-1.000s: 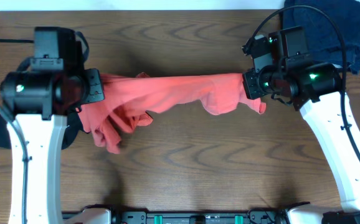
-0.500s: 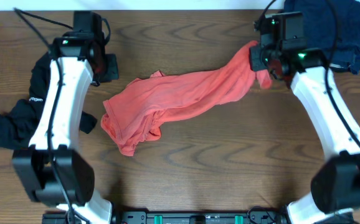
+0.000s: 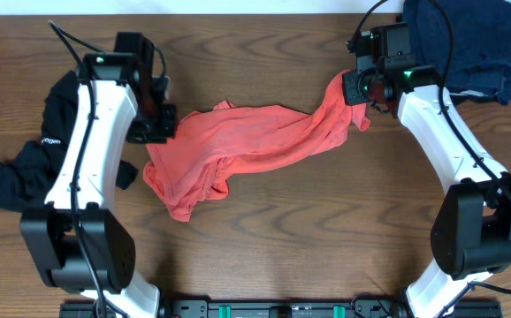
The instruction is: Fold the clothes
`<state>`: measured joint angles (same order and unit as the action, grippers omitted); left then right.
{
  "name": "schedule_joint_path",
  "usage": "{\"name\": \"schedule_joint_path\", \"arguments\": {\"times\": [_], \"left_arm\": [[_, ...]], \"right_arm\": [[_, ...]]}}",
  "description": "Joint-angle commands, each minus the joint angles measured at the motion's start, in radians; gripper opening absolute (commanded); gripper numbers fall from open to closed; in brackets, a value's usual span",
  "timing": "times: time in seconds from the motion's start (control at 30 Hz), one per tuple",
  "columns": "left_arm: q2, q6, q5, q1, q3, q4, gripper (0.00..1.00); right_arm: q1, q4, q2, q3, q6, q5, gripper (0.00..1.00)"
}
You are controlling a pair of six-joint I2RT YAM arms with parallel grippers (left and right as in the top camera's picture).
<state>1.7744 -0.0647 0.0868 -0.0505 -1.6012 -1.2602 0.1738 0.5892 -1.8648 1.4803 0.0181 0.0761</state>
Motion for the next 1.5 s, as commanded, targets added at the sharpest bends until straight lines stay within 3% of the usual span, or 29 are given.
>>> {"name": "schedule_joint_path", "arguments": {"times": [0.0,0.07,0.13,0.3,0.47,0.77,0.93,1.13,1.27,1.33,1.47], "left_arm": [[-0.057,-0.003,0.03,-0.034,0.078,-0.006,0.27],[-0.068,0.026,0.031,-0.038,0.14,0.005,0.53],[-0.074,0.034,0.04,-0.038,0.205,0.025,0.63],[-0.076,0.036,0.144,-0.038,0.354,0.11,0.64],[-0.076,0.063,0.157,-0.038,0.426,0.164,0.64],[-0.076,0.063,0.152,-0.038,0.532,0.321,0.64],[-0.076,0.089,0.063,-0.038,0.571,0.369,0.64],[-0.076,0.108,0.024,-0.038,0.571,0.41,0.54],[-0.076,0.121,0.024,-0.038,0.571,0.447,0.28],[-0.076,0.127,0.023,-0.038,0.569,0.458,0.09],[-0.077,0.181,-0.033,-0.037,0.528,0.442,0.06]], "right_arm": [[-0.003,0.009,0.006,0.012,-0.002,0.011,0.01],[-0.004,0.009,0.006,0.012,-0.002,0.011,0.01],[-0.004,0.008,0.006,0.012,-0.002,0.011,0.01],[-0.004,0.012,0.006,0.012,-0.002,0.011,0.01],[-0.004,0.019,0.006,0.012,-0.002,0.011,0.01],[-0.003,0.02,0.006,0.012,-0.002,0.011,0.01],[-0.003,0.021,0.006,0.012,-0.002,0.011,0.01],[-0.003,0.02,0.006,0.012,-0.002,0.023,0.01],[-0.003,0.02,0.006,0.012,-0.002,0.023,0.01],[-0.003,0.019,0.006,0.012,-0.001,0.021,0.01],[-0.005,-0.003,0.022,0.014,0.013,0.021,0.01]]}}
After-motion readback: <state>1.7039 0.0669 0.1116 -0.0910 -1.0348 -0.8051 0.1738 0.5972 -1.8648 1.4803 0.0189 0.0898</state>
